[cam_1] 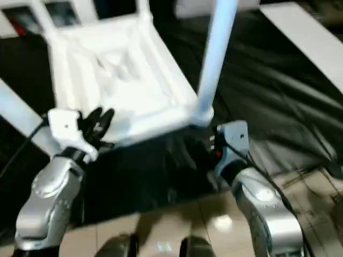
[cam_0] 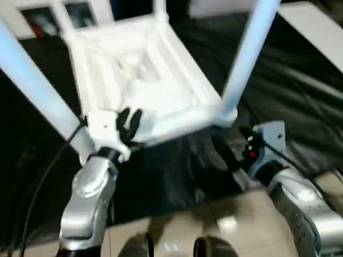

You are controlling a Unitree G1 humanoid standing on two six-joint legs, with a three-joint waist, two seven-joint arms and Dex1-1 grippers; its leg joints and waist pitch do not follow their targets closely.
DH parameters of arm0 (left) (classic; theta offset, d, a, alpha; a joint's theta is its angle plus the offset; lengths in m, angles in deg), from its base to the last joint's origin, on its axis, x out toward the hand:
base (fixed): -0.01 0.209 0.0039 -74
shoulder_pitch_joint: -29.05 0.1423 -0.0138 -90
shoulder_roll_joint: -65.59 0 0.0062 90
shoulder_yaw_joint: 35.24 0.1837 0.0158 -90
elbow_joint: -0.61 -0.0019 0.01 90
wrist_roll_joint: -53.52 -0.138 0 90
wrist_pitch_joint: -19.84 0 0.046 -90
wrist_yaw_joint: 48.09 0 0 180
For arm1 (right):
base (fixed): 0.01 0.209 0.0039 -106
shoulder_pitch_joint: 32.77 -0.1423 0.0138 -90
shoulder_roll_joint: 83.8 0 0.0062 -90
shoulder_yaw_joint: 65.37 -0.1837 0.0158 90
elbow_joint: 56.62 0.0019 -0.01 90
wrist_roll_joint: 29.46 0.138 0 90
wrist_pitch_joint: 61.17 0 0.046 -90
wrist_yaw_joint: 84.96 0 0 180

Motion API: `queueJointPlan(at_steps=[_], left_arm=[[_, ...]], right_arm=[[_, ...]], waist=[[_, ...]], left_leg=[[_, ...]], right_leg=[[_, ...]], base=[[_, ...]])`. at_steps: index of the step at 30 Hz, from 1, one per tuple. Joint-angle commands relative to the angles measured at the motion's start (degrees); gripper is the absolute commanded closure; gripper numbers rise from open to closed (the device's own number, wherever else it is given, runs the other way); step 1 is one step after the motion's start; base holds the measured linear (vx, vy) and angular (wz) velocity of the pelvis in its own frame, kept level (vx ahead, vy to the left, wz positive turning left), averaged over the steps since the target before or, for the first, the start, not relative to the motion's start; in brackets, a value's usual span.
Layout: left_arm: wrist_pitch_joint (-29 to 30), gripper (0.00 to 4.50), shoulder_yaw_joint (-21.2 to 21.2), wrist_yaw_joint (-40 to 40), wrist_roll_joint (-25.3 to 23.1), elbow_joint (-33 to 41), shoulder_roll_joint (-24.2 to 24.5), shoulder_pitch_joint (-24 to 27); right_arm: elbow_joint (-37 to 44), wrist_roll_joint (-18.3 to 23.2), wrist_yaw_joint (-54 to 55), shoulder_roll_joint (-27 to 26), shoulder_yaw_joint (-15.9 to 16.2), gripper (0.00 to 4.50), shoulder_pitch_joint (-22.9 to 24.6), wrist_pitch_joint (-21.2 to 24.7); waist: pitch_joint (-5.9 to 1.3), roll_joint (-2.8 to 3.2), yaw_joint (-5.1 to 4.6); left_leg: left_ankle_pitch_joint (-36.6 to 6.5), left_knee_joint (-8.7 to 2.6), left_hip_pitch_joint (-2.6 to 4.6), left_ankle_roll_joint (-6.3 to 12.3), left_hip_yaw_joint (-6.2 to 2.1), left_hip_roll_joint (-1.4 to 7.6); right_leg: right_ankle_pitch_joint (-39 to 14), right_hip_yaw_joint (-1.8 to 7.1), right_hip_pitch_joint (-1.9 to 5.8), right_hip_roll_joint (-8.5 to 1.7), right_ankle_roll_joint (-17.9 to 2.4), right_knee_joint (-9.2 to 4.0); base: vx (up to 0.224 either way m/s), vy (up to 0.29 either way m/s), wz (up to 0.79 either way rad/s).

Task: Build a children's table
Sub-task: Rotate leg to tighten

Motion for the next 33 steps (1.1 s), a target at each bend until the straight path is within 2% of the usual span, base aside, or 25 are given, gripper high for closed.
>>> queueJointPlan(at_steps=[1,2,3,4,5,6,7,8,9,10,11,12,13,14,15,16,17,19,20,23,24,27,28,31,33], left_arm=[[1.04,3.17,1.85,-0.58,0.05,0.75,-0.43,0.11],[1.18,3.17,1.93,-0.71,0.03,0.72,-0.46,0.14],[1.33,3.17,2.05,-0.68,0.27,0.76,-0.45,0.26],[1.43,3.17,2.13,-0.66,0.44,0.80,-0.44,0.33],[1.80,3.17,2.17,-0.64,0.61,0.76,-0.42,0.32],[2.83,3.17,2.17,-0.69,0.71,0.60,-0.44,0.23],[3.21,3.17,2.16,-0.70,0.73,0.55,-0.45,0.19],[3.41,3.17,2.17,-0.53,0.83,0.46,-0.47,0.17],[3.52,3.17,2.19,-0.36,0.93,0.41,-0.50,0.15],[3.69,3.17,2.48,0.21,1.02,0.33,-0.36,0.15],[3.75,3.17,2.65,0.51,1.43,0.29,-0.27,0.13],[3.74,3.17,2.74,0.93,1.89,0.31,-0.24,0.16],[3.42,3.17,2.96,2.27,3.17,0.26,-0.06,0.15],[3.28,2.98,3.05,2.73,3.62,0.24,0.04,0.13],[3.57,2.98,3.44,3.85,4.16,-0.06,0.53,-0.21],[3.94,2.82,3.71,4.40,4.35,-0.26,0.89,-0.47],[4.23,2.82,4.63,5.44,3.88,-0.72,1.80,-0.95],[5.23,2.69,5.76,6.59,3.07,-1.81,2.95,-1.88],[5.55,2.69,6.43,7.49,2.57,-2.71,3.68,-2.56],[6.67,2.39,7.98,9.98,1.87,-4.78,5.43,-4.14],[7.03,2.39,9.03,11.75,1.53,-6.13,6.62,-5.21],[4.66,2.08,12.20,17.83,-0.44,-11.70,11.02,-10.07],[4.63,2.01,12.31,18.43,-0.66,-12.94,11.59,-11.30],[8.17,1.93,13.60,22.62,0.61,-15.23,13.63,-14.65],[9.49,1.93,16.76,28.35,0.37,-16.55,16.09,-16.90]], right_arm=[[0.07,-0.72,1.00,1.00,-1.74,0.00,1.19,0.07],[0.02,-0.91,0.93,1.20,-1.59,0.00,1.31,-0.23],[0.25,-1.04,0.80,1.48,-1.37,0.00,1.67,-0.65],[0.46,-1.07,0.73,1.62,-1.25,0.00,1.95,-0.88],[0.57,-1.09,0.74,1.71,-1.15,0.00,2.09,-0.95],[0.43,-1.17,0.82,1.74,-1.06,0.00,2.07,-0.90],[0.35,-1.20,0.85,1.75,-1.02,0.00,2.04,-0.87],[0.26,-1.27,0.76,1.76,-0.96,0.00,1.99,-0.98],[0.17,-1.29,0.70,1.81,-0.89,0.00,1.96,-1.15],[-0.21,-1.62,0.80,2.07,-0.67,0.00,1.79,-1.42],[-0.37,-1.75,0.89,2.25,-0.58,0.00,1.73,-1.54],[-0.44,-1.77,0.90,2.30,-0.57,0.00,1.69,-1.57],[-0.65,-0.48,0.44,1.74,-1.24,0.00,1.71,-1.82],[-0.73,0.24,0.16,1.39,-1.63,0.00,1.75,-1.96],[-0.80,0.42,-0.21,1.45,-1.78,0.00,1.76,-2.41],[-0.82,0.17,-0.37,1.63,-1.71,0.00,1.75,-2.69],[-1.26,-1.35,-0.90,2.73,-0.79,0.00,1.66,-4.02],[-1.99,-0.03,-1.88,2.36,-1.12,0.00,1.34,-4.23],[-2.29,-0.57,-1.43,2.68,-1.12,0.00,1.13,-4.09],[-3.02,-2.59,-1.60,4.55,0.14,0.00,0.91,-4.52],[-3.48,-2.96,-2.07,5.18,0.59,0.00,0.70,-4.76],[-4.30,-0.25,-5.09,5.09,0.16,0.00,-0.54,-4.44],[-4.31,0.02,-5.84,5.49,0.29,0.00,-0.56,-4.26],[-4.47,0.28,-7.26,6.82,-0.20,0.00,-0.19,-4.54],[-4.85,0.53,-7.29,7.81,-1.10,0.00,0.04,-5.25]], waist=[[-3.66,-2.58,1.26],[-4.41,-2.17,2.15],[-4.03,-2.06,2.46],[-3.19,-1.60,2.13],[-3.47,-0.30,1.99],[-4.11,1.02,1.79],[-4.73,3.47,0.58],[-6.56,4.36,-1.23],[-6.82,3.48,-1.70],[-6.61,2.74,-1.27],[-6.36,2.15,-0.82],[-6.01,1.78,-0.48],[-5.48,1.18,0.51],[-5.14,1.26,0.95],[-4.72,1.35,0.90],[-4.23,1.38,0.64],[-3.68,1.68,0.40],[-3.09,1.45,0.19],[-3.25,1.41,0.21],[-3.67,1.61,0.28],[-3.89,1.69,0.08],[-4.30,1.60,0.03],[-4.70,1.84,0.25],[-4.75,1.72,0.31],[-5.12,2.14,0.57]], left_leg=[[-0.05,3.06,-3.62,19.63,3.65,-0.21],[0.82,6.44,-8.58,14.34,4.10,0.75],[3.29,6.40,-8.31,11.21,4.07,0.78],[9.05,5.15,-8.51,6.31,4.14,1.89],[15.84,0.76,-7.45,4.42,3.99,3.51],[19.17,-1.38,-7.26,5.06,3.76,4.77],[18.34,-3.14,-4.96,9.54,0.76,10.36],[31.79,-1.32,-1.07,20.33,-4.41,14.85],[45.40,-0.67,0.40,22.23,-5.92,15.48],[47.81,-0.32,-0.63,20.34,-4.71,13.49],[42.40,-0.28,-2.10,18.56,-3.32,11.86],[34.03,-0.48,-4.16,16.32,-1.19,10.10],[15.93,-1.49,-6.51,11.68,2.09,7.91],[7.10,-2.42,-6.15,8.21,2.86,8.23],[4.44,-2.96,-5.82,7.44,2.91,8.71],[-0.76,-3.64,-4.81,6.13,3.27,9.74],[-5.26,-4.20,-4.55,5.11,3.69,10.23],[-12.10,-4.60,-4.30,2.45,4.12,10.07],[-13.43,-4.61,-4.33,1.23,4.19,9.90],[-13.01,-5.35,-4.35,0.12,4.10,10.22],[-10.97,-5.70,-4.96,0.50,4.09,10.19],[-10.07,-5.94,-4.94,1.85,4.34,10.27],[-9.40,-5.78,-4.49,2.35,4.64,10.23],[-7.31,-5.83,-4.71,3.08,4.99,10.58],[-5.77,-5.70,-4.61,4.10,5.18,10.57]], right_leg=[[-2.90,8.99,8.55,-4.64,-5.50,-9.60],[5.63,10.15,14.14,-6.78,-6.23,-7.40],[11.69,8.77,12.44,-5.86,-4.51,-7.19],[20.55,5.89,10.79,-5.57,-4.32,-7.06],[25.10,2.51,8.29,-3.66,-4.93,-6.50],[26.95,1.27,8.10,-2.86,-5.03,-5.59],[24.48,0.02,5.76,-2.42,-3.66,-3.87],[19.00,0.52,1.68,-2.41,-4.13,0.04],[13.51,2.94,-0.74,-4.13,-3.23,-1.17],[15.62,4.22,-0.90,-5.05,-1.75,-2.53],[17.33,4.55,0.04,-5.67,-1.89,-3.58],[19.42,4.55,1.52,-6.55,-2.47,-4.70],[19.89,4.23,4.19,-7.12,-3.17,-5.84],[15.37,3.55,4.80,-6.53,-4.84,-6.28],[12.44,3.29,4.49,-6.08,-6.25,-6.50],[5.12,3.00,3.39,-5.36,-9.76,-6.95],[-2.78,2.75,3.03,-5.14,-12.29,-7.27],[-14.95,3.00,2.68,-5.27,-12.83,-7.91],[-19.03,3.12,2.58,-5.50,-12.09,-8.24],[-16.95,2.89,2.31,-5.17,-10.70,-8.09],[-12.14,2.56,2.78,-5.05,-11.09,-7.72],[-7.68,2.35,2.57,-5.18,-11.50,-7.75],[-5.72,2.44,2.20,-5.33,-11.75,-7.66],[-0.03,2.35,2.32,-5.71,-13.41,-7.25],[2.80,2.35,2.43,-5.87,-13.70,-7.05]], base=[[0.127,-0.075,0.12],[0.161,-0.061,0.02],[0.161,-0.061,0.02],[0.125,-0.054,-0.15],[0.094,-0.023,-0.19],[0.094,-0.023,-0.19],[0.109,0.039,-0.19],[0.083,0.049,-0.07],[0.083,0.049,-0.07],[0.009,0.057,0.06],[-0.034,0.050,0.06],[-0.034,0.050,0.06],[0.000,0.000,0.00],[0.000,0.000,0.00],[0.000,0.000,0.00],[-0.076,0.000,0.09],[-0.074,0.014,0.09],[-0.069,0.022,0.06],[-0.059,0.043,-0.05],[-0.048,0.048,-0.06],[-0.033,0.055,-0.07],[-0.009,0.060,-0.10],[0.000,0.000,0.00],[0.000,0.000,0.00],[0.000,0.000,0.00]])
